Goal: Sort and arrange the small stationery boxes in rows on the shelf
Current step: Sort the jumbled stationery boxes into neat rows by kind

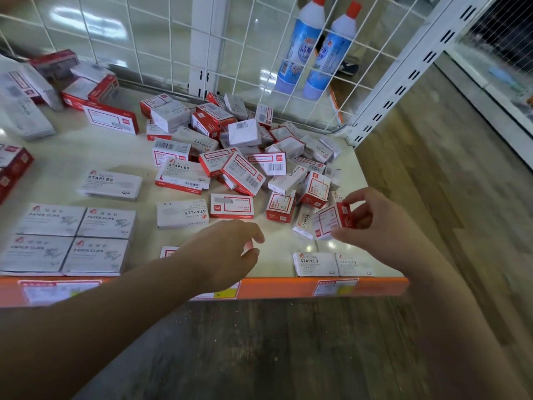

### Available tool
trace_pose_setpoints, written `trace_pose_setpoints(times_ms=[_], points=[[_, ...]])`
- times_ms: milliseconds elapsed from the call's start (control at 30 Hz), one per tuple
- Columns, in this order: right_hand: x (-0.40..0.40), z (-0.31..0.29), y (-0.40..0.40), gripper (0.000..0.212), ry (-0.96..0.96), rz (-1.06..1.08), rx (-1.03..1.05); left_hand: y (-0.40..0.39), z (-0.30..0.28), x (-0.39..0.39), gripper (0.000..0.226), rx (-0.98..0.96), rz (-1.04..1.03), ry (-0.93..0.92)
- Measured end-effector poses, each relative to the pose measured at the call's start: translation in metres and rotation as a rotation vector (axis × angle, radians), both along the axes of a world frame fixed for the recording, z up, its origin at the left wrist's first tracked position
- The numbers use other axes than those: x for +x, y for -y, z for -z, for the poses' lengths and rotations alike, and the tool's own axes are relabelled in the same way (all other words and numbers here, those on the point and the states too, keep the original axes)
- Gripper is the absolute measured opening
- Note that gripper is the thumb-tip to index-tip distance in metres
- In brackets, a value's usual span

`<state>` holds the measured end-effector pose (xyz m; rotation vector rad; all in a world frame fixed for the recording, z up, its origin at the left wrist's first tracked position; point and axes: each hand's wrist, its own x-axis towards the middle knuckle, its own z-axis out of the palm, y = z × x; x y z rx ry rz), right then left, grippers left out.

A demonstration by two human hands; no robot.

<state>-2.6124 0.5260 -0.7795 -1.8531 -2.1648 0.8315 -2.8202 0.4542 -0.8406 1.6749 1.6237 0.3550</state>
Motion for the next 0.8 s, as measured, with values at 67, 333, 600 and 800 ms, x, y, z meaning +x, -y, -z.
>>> trace_pose_setpoints(times_ms=[67,333,600,800], points=[[-0.013,-0.005,0.005,0.042,-0.004,-0.084,-0.032,0.003,0.000,-0.006,0.027,-0.009,-0.020,0.007],[-0.071,0.004,0.014,0.046,-0.081,-0.388,-0.124,0.017,-0.006,-0.037,0.041,-0.037,-0.158,0.076],[-0.114,0.016,0.018,0.042,-0.239,-0.469,-0.145,0.029,-0.004,-0.066,0.027,-0.052,-0.255,0.157],[-0.125,0.030,0.017,0.043,-0.307,-0.438,-0.181,0.033,-0.002,-0.080,0.022,-0.044,-0.336,0.174]])
